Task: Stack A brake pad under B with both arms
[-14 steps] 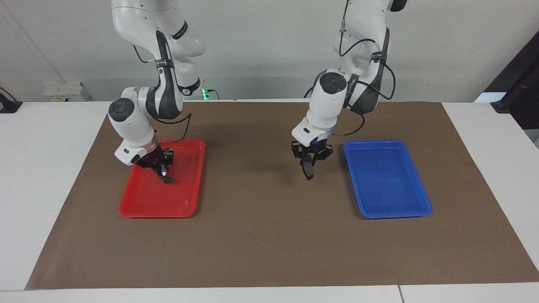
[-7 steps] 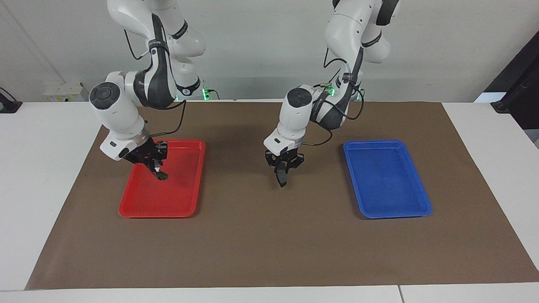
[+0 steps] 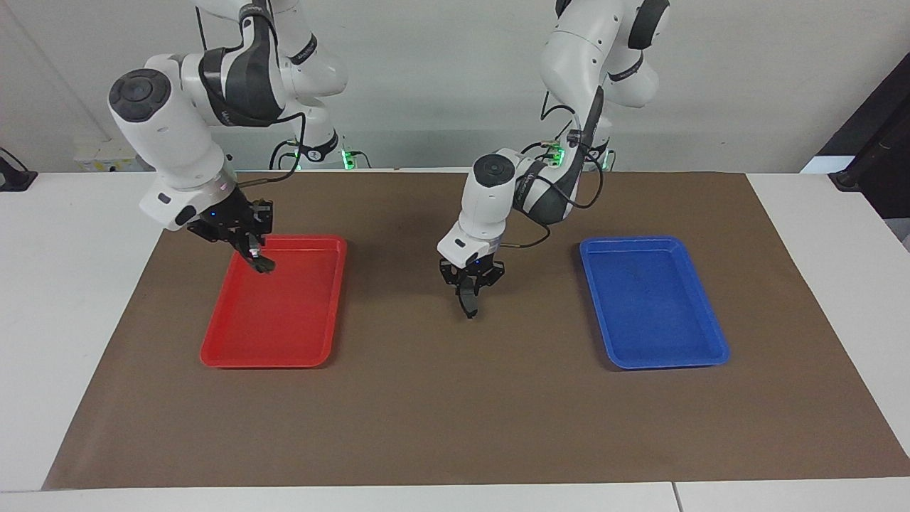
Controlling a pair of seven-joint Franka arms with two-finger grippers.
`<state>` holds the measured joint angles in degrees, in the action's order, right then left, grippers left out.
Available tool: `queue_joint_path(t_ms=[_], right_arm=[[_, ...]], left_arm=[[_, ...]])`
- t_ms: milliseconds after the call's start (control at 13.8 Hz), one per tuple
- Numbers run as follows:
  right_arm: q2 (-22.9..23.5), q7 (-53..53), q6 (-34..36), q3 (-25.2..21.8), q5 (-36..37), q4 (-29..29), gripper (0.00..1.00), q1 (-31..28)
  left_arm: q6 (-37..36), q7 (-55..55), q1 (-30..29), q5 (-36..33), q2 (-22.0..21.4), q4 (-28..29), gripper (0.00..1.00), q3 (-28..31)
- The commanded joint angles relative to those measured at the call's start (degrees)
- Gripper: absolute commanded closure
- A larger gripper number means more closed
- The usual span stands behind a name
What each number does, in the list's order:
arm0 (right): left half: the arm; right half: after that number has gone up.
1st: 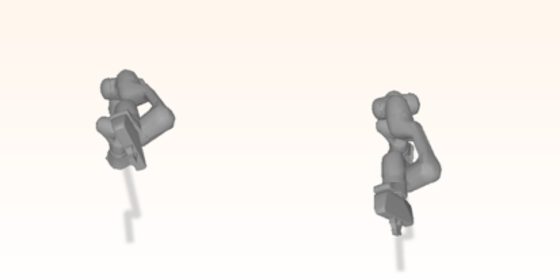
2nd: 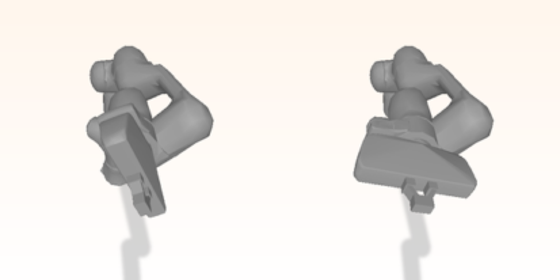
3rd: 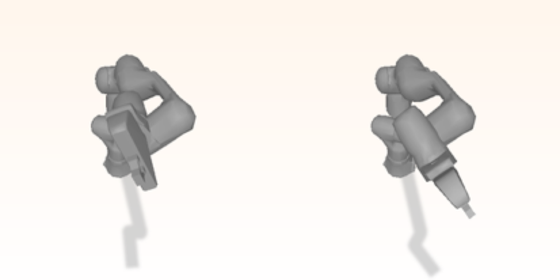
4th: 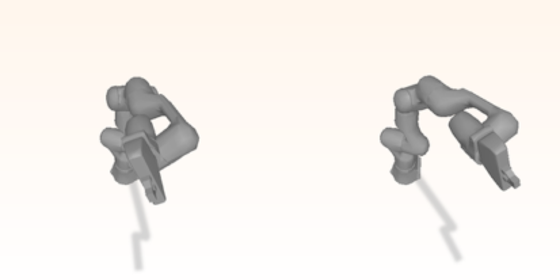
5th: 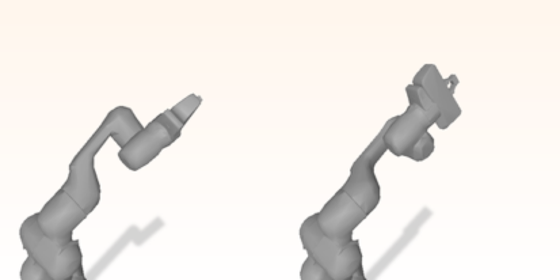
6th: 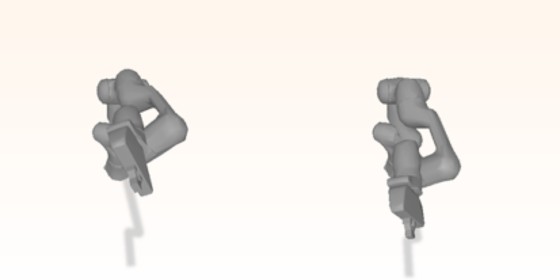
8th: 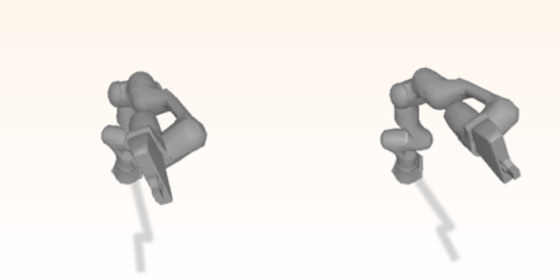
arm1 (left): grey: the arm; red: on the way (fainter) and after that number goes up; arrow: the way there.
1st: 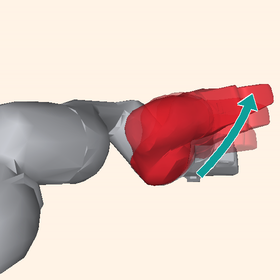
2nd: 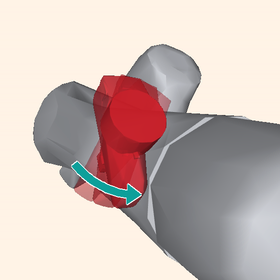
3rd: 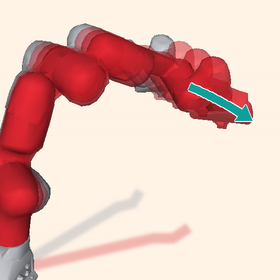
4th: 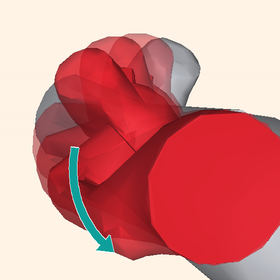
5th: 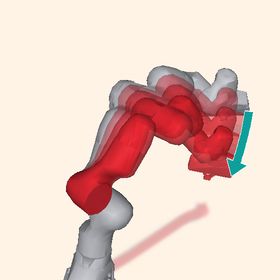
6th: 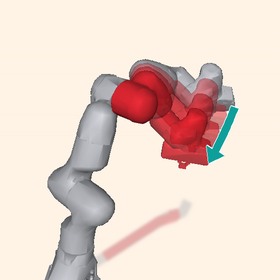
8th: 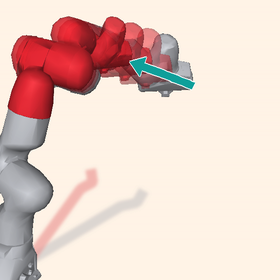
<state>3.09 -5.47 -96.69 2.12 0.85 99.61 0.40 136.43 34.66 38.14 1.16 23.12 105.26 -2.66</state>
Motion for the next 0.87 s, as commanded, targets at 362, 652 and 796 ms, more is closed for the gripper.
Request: queue_joint_path(t_ms=[362, 652, 796], right_arm=[[0.33, 9.23, -4.46, 5.26, -0.76, 0.76, 1.0, 1.69], [4.8, 19.34, -10.08, 5.26, -0.76, 0.76, 1.0, 8.55], [6.48, 25.12, -12.8, 5.26, -0.76, 0.85, 1.0, 11.45]], left_arm=[[-0.54, 0.5, -2.0, -1.07, -0.79, 0.12, 0.01, 0.38], [-10.53, -3.7, -6.65, -1.07, -7.63, -0.15, 0.01, 0.29], [-15.99, -11.07, -10.78, -0.98, -10.28, -0.23, 0.01, 0.2]])
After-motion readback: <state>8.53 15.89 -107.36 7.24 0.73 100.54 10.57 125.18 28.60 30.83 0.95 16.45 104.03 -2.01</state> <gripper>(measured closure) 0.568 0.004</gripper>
